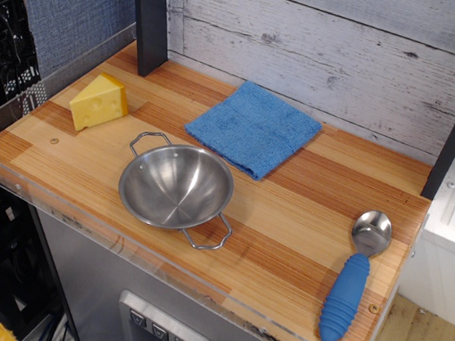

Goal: Move the cheese to the right of the bowl.

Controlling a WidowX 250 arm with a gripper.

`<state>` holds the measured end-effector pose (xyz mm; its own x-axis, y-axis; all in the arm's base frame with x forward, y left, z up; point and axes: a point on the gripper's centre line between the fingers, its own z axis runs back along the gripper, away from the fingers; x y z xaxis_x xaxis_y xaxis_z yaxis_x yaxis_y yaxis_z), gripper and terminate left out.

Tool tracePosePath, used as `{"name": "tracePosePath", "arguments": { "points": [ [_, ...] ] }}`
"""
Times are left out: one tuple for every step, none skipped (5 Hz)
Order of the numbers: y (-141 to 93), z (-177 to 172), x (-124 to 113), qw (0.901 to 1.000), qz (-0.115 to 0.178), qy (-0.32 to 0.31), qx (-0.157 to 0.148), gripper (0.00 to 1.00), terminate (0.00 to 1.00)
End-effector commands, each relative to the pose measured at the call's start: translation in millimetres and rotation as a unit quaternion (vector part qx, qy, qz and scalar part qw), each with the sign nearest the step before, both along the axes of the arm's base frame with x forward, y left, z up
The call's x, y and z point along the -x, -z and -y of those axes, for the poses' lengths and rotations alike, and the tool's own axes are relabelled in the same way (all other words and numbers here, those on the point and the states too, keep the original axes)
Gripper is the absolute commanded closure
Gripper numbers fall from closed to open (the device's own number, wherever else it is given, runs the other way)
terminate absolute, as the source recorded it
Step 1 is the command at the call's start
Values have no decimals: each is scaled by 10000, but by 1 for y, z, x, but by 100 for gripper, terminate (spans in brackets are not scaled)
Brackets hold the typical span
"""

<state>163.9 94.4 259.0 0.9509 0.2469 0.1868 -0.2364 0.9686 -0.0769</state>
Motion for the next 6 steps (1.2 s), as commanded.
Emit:
{"name": "tracePosePath", "arguments": {
  "points": [
    [37, -96, -35, 9997, -10, 49, -242, 0, 0],
    [76, -121, -53, 9995, -181, 150, -195, 0, 0],
    [112, -124, -70, 9989, -416, 145, -174, 0, 0],
    [137, -114, -93, 9986, -487, 168, -131, 0, 0],
    [161, -96, -121, 9988, -427, 203, -156, 0, 0],
    [179, -86, -141, 9993, -209, -39, -304, 0, 0]
  ]
}}
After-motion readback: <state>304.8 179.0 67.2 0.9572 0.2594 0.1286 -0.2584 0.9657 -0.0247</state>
